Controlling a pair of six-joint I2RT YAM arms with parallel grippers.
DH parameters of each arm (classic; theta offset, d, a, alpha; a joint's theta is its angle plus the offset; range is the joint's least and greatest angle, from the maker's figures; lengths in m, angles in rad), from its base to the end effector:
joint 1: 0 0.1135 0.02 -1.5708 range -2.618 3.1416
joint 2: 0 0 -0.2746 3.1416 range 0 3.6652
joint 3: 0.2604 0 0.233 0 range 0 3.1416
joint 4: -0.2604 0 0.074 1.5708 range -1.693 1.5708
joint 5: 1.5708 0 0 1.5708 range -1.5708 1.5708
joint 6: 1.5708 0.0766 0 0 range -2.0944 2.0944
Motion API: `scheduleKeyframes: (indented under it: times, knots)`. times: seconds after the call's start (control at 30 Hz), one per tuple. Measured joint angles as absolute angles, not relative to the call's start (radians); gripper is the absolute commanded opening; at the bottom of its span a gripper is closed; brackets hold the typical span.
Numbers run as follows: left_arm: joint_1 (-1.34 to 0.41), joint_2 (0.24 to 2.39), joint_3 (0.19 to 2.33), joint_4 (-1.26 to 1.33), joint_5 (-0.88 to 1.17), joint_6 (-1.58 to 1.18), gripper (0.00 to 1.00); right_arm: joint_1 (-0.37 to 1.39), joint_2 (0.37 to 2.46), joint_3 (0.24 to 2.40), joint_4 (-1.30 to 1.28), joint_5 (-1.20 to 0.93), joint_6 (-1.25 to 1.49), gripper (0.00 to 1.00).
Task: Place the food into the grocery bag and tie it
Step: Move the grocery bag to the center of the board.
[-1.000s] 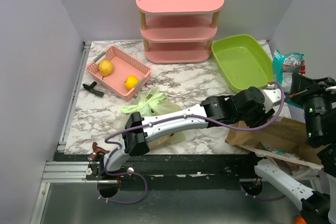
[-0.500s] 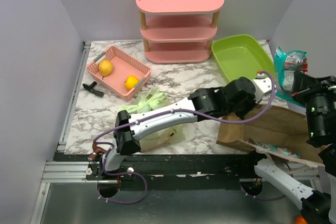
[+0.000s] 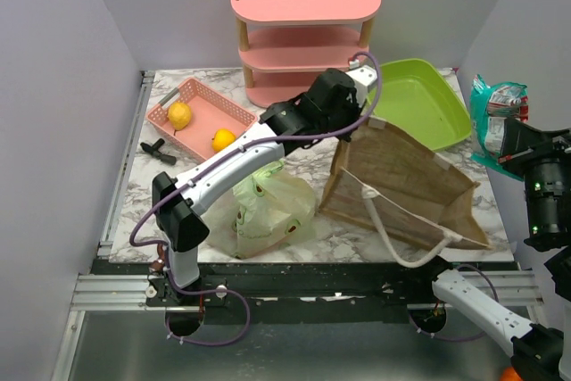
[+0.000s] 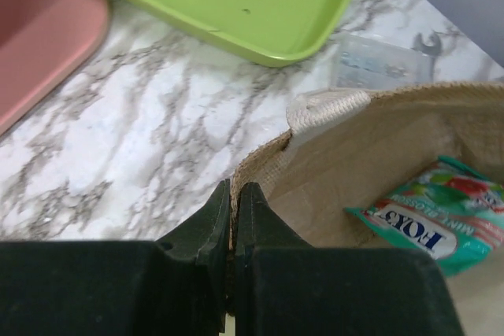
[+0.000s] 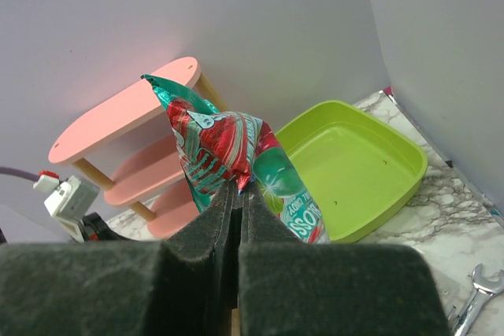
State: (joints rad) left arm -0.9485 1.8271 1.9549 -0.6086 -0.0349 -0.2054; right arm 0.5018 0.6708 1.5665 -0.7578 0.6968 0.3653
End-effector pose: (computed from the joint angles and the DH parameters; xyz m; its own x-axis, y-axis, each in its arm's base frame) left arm 0.2579 -0.3550 0.3977 -0.4259 0.2440 -0.8713 0.7223 0.6715 -0.1650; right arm 0.0502 -0.0285 0.5157 0.1799 0.4112 -0.8936 0.1329 0.8900 0.4362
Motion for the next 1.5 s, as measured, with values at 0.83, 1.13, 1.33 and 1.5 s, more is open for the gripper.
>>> scheduleKeyframes:
  times: [0.83,1.13,1.33,1.5]
  knots:
    - [-0.568,1.792,1.848,-0.616,-0.016,-0.115,0.00,0.502,0.715,1.553,-0.758,0.546,0.411,0.01]
    - [-0.530,1.792,1.849,-0.612,-0.008,-0.104,0.00,0.502,0.729,1.529,-0.749,0.435,0.422,0.01]
    - [-0.513,1.807,1.869,-0.607,0.022,-0.102,0.00,0.502,0.744,1.503,-0.714,0.314,0.421,0.01]
    - [-0.491,1.830,1.899,-0.597,0.088,-0.104,0.00,0.502,0.762,1.452,-0.641,0.214,0.416,0.01]
